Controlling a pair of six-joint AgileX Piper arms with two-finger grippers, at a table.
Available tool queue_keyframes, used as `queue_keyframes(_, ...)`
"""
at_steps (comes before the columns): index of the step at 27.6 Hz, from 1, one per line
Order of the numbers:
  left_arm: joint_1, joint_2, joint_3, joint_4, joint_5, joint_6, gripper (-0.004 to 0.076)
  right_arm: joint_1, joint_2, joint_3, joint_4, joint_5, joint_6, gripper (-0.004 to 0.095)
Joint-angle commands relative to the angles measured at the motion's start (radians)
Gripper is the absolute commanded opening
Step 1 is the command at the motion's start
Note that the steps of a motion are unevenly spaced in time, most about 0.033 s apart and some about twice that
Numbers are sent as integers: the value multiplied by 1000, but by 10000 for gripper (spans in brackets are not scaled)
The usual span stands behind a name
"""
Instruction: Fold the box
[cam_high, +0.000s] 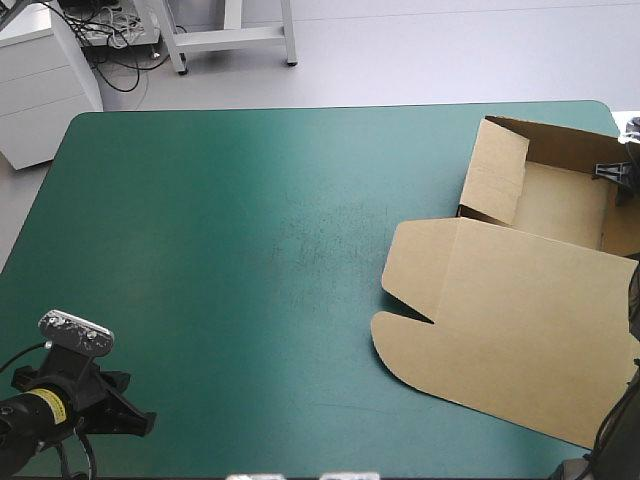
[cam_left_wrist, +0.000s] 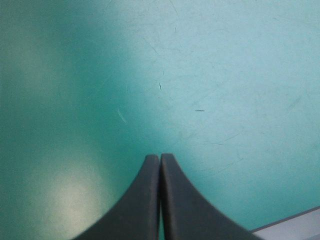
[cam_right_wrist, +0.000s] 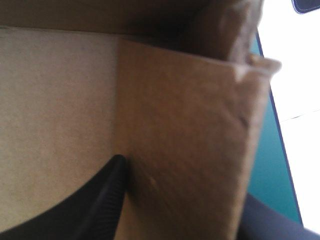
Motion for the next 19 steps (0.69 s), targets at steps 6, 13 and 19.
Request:
queue_keyframes(6,-4,5,-25,3,-25,-10,-32,-6,-131,-41,-116,-19,28,680)
queue_keyframes(13,-4,5,-25,0,-15,-10,-32,-6,-255,-64,-106,-17,23,680)
queue_keyframes(19,-4,5,-25,2,-15,-3,-32,-4,-358,-62,153,12,-28,518)
